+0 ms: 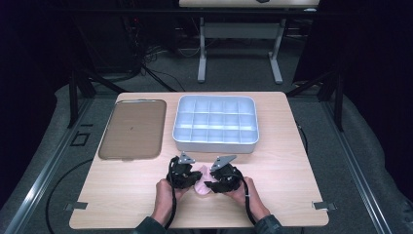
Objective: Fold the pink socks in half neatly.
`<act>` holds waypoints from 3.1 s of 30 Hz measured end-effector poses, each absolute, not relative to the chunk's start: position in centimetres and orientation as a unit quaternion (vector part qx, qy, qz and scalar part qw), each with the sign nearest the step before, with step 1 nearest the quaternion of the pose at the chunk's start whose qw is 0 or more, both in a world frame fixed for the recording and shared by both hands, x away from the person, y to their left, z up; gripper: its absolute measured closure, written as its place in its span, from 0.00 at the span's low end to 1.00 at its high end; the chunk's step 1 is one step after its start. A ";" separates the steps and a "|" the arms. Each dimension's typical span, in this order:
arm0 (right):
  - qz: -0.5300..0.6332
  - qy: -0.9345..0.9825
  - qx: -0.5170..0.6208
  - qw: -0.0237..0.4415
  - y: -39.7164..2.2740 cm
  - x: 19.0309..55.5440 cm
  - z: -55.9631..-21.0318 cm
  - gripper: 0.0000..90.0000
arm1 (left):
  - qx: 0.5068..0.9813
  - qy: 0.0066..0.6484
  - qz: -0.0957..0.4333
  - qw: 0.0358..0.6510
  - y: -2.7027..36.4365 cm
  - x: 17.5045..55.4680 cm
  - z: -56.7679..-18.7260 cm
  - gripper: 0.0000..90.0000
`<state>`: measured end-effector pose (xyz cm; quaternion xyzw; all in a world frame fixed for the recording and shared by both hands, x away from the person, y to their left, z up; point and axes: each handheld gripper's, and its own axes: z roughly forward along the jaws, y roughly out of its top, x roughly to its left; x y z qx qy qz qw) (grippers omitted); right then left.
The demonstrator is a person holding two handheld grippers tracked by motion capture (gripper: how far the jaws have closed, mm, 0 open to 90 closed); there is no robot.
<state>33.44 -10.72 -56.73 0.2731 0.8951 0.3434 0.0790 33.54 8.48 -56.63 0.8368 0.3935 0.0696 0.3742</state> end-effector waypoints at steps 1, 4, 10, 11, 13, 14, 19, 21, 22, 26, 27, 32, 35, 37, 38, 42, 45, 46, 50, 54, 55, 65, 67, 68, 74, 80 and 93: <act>0.344 0.895 0.273 0.075 -10.8 33.5 -56.7 0.56 | 0.837 0.395 0.071 0.373 8.5 33.4 -56.7 0.95; 0.334 0.897 0.280 0.077 -11.1 33.3 -56.5 0.48 | 0.832 0.401 0.075 0.375 8.5 33.2 -56.8 0.96; 0.326 0.890 0.308 0.087 -11.8 32.8 -56.9 0.44 | 0.829 0.408 0.084 0.372 8.3 32.8 -56.9 0.97; 0.327 0.890 0.307 0.083 -11.9 32.8 -57.0 0.43 | 0.829 0.408 0.087 0.371 8.4 32.7 -56.9 0.97; 0.331 0.888 0.309 0.080 -12.0 33.0 -57.1 0.43 | 0.825 0.416 0.086 0.374 8.3 32.5 -57.0 0.97; 0.329 0.889 0.308 0.079 -12.0 33.1 -57.1 0.43 | 0.825 0.415 0.087 0.372 8.3 32.4 -57.0 0.97; 0.316 0.899 0.292 0.083 -12.1 33.5 -56.9 0.42 | 0.820 0.422 0.088 0.377 8.3 31.9 -57.1 0.97; 0.315 0.901 0.286 0.084 -12.0 33.7 -56.9 0.42 | 0.824 0.416 0.092 0.374 8.4 31.7 -57.0 0.96; 0.312 0.904 0.281 0.082 -12.1 33.8 -56.8 0.42 | 0.824 0.415 0.091 0.375 8.4 31.7 -56.9 0.96; 0.315 0.907 0.270 0.077 -12.1 34.0 -56.9 0.42 | 0.820 0.411 0.096 0.386 8.8 31.7 -56.6 0.90; 0.317 0.906 0.271 0.074 -12.2 34.1 -56.9 0.42 | 0.818 0.409 0.101 0.392 8.9 31.7 -56.3 0.90; 0.320 0.907 0.267 0.066 -12.3 34.4 -57.0 0.41 | 0.837 0.369 0.097 0.394 8.2 31.4 -55.4 0.88; 0.321 0.907 0.268 0.057 -12.5 34.5 -57.0 0.41 | 0.846 0.372 0.089 0.372 8.0 31.8 -56.9 0.88; 0.321 0.907 0.267 0.057 -12.4 34.6 -57.1 0.41 | 0.840 0.376 0.088 0.381 8.2 31.8 -57.1 0.91; 0.322 0.907 0.267 0.057 -12.5 34.6 -57.1 0.41 | 0.841 0.376 0.089 0.379 8.2 31.8 -57.1 0.92; 0.343 0.896 0.278 0.041 -13.0 34.5 -57.0 0.46 | 0.842 0.372 0.094 0.379 8.1 31.6 -57.4 0.97; 0.361 0.876 0.319 0.025 -13.9 34.5 -56.9 0.47 | 0.835 0.380 0.083 0.389 8.2 31.7 -57.7 0.98; 0.362 0.871 0.330 0.025 -14.0 34.4 -56.8 0.47 | 0.835 0.379 0.083 0.389 8.2 31.7 -57.7 0.99; 0.372 0.848 0.377 0.023 -14.8 34.4 -56.6 0.51 | 0.837 0.377 0.086 0.386 8.2 31.7 -57.7 0.99; 0.394 0.815 0.424 0.003 -15.5 34.6 -56.2 0.54 | 0.837 0.376 0.087 0.387 8.2 31.7 -57.7 0.99; 0.388 0.817 0.426 0.002 -15.3 34.6 -56.2 0.54 | 0.838 0.376 0.087 0.387 8.2 31.7 -57.7 1.00; 0.329 0.844 0.423 0.026 -12.6 33.9 -56.7 0.66 | 0.833 0.381 0.090 0.391 8.2 31.5 -57.8 1.00; 0.332 0.842 0.424 0.023 -12.5 33.9 -56.8 0.70 | 0.835 0.379 0.090 0.389 8.2 31.5 -57.8 1.00; 0.333 0.843 0.422 0.024 -12.5 33.9 -56.9 0.72 | 0.834 0.380 0.092 0.390 8.2 31.5 -57.8 1.00; 0.345 0.837 0.425 -0.001 -12.9 34.0 -57.1 0.86 | 0.834 0.377 0.092 0.392 8.2 31.4 -57.8 1.00; 0.352 0.835 0.424 0.004 -13.0 33.7 -57.2 0.92 | 0.834 0.376 0.096 0.393 8.7 31.2 -56.9 0.98; 0.349 0.839 0.417 0.014 -13.1 33.4 -56.4 0.93 | 0.831 0.381 0.092 0.394 8.9 31.5 -57.4 1.00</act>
